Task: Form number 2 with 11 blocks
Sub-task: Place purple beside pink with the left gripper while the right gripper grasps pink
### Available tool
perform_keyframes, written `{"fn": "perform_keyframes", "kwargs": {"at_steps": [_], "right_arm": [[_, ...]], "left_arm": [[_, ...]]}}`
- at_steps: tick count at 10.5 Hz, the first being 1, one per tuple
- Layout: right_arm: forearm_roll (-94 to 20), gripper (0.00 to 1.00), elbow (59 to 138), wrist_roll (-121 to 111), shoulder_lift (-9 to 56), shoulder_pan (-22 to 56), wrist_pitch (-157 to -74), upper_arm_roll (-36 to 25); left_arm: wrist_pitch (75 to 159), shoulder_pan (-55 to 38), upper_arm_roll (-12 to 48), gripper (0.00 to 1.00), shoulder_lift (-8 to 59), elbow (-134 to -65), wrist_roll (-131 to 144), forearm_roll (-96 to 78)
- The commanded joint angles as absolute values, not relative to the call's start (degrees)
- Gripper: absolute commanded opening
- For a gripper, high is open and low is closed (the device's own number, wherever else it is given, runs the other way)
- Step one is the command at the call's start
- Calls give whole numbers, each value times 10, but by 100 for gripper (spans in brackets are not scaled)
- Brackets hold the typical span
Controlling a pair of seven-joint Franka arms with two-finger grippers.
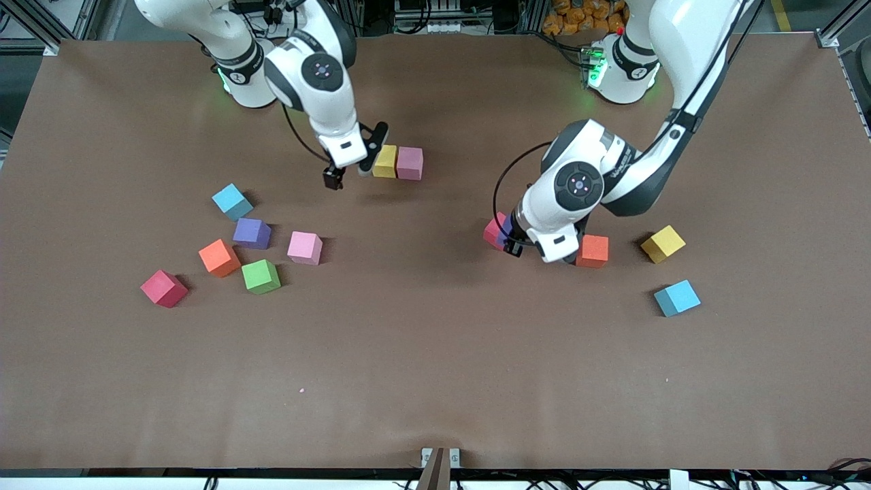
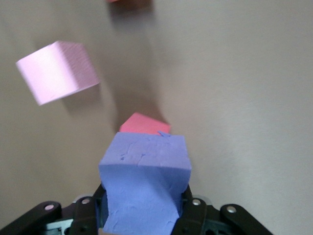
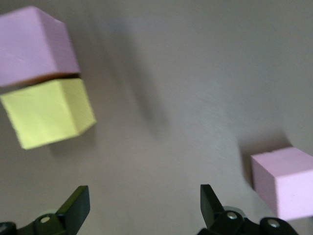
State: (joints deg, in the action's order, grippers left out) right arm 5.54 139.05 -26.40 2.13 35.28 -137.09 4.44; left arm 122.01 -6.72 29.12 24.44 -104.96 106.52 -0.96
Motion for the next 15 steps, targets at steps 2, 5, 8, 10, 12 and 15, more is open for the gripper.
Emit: {"fn": "perform_keyframes", "kwargs": {"at_steps": [2, 5, 8, 10, 12, 15], "right_arm": [[57, 100, 1397, -346, 33, 303, -1439, 47], [61, 100, 1377, -464, 79, 215, -1476, 48], [60, 100, 1324, -527, 124, 169, -1475, 49], [60, 100, 1286, -555, 146, 158, -1472, 49], [55, 100, 1285, -554, 163, 157, -1476, 50], [54, 100, 1291, -548, 179, 157, -1477, 53]], "left_arm": [[1319, -63, 349, 21, 152, -1190, 1200, -39], [1407, -103, 363, 21, 165, -1245, 1304, -40], [1457, -142, 363, 22, 193, -1250, 1425, -36], [1480, -174, 360, 22, 223, -1249, 1484, -32], [1484, -196, 359, 23, 252, -1233, 1509, -19], [1491, -235, 359, 23, 265, -1235, 1510, 24]]}}
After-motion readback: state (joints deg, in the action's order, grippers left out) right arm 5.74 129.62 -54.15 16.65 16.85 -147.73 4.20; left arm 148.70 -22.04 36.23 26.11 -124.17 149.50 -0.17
